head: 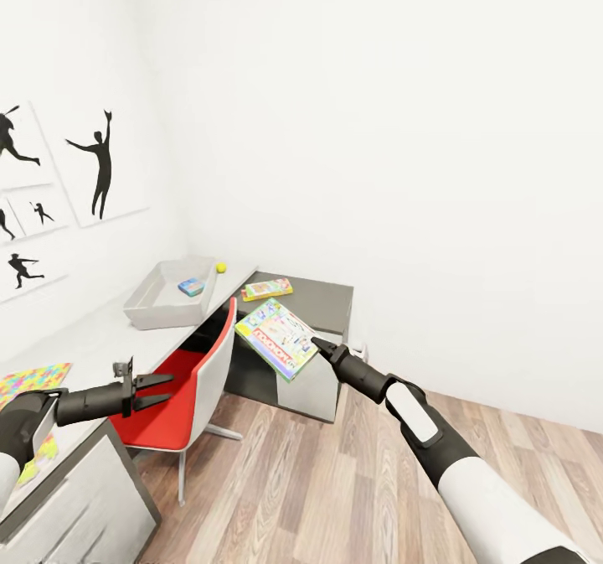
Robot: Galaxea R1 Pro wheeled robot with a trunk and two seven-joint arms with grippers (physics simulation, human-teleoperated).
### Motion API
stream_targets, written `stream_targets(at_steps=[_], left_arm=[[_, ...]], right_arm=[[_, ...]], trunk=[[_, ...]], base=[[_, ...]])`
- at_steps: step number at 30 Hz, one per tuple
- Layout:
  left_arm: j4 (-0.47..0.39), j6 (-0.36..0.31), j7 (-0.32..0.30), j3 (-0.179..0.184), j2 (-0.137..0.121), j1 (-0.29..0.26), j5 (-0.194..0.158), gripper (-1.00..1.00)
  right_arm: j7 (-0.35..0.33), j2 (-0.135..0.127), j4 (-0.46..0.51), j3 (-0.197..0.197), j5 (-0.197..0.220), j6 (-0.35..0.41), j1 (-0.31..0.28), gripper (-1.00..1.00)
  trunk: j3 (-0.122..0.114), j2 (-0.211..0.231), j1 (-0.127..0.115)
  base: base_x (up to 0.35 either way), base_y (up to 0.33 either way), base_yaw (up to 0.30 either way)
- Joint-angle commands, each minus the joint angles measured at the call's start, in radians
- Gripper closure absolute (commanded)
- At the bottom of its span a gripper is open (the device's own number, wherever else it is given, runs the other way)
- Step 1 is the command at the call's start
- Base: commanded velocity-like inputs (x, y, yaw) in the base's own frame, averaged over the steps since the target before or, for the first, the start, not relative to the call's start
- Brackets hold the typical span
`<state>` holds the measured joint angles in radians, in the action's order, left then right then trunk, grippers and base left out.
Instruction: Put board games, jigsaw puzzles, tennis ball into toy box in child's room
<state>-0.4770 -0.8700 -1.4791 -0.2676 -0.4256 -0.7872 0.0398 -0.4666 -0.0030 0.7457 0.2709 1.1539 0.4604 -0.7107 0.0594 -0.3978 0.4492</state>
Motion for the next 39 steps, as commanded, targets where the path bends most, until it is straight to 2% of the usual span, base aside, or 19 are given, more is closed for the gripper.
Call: stream_targets(at_steps=[1,29,39], left_arm=[[0.000,-0.011,-0.005,-0.002,0.000,-0.001,0.005,-1.00],[0.000,-0.009,-0.004,0.001,0.000,-0.001,0.005,-1.00],[0.000,-0.008,-0.003,0.001,0.001,-0.001,0.005,-1.00]], right_arm=[[0.000,0.000,0.000,0.001,0.007,0.005,-0.001,1.00],[-0.001,0.000,0.000,0.001,0.007,0.006,-0.001,1.00],[-0.008,-0.002,-0.002,0.000,0.007,0.006,0.000,1.00]], trunk=[[0.002,-0.002,0.001],[0.010,-0.002,0.001],[0.014,-0.002,0.001]], base=[[0.098,-0.040,0.272],[0.085,-0.058,0.283],[0.162,-0.093,0.284]])
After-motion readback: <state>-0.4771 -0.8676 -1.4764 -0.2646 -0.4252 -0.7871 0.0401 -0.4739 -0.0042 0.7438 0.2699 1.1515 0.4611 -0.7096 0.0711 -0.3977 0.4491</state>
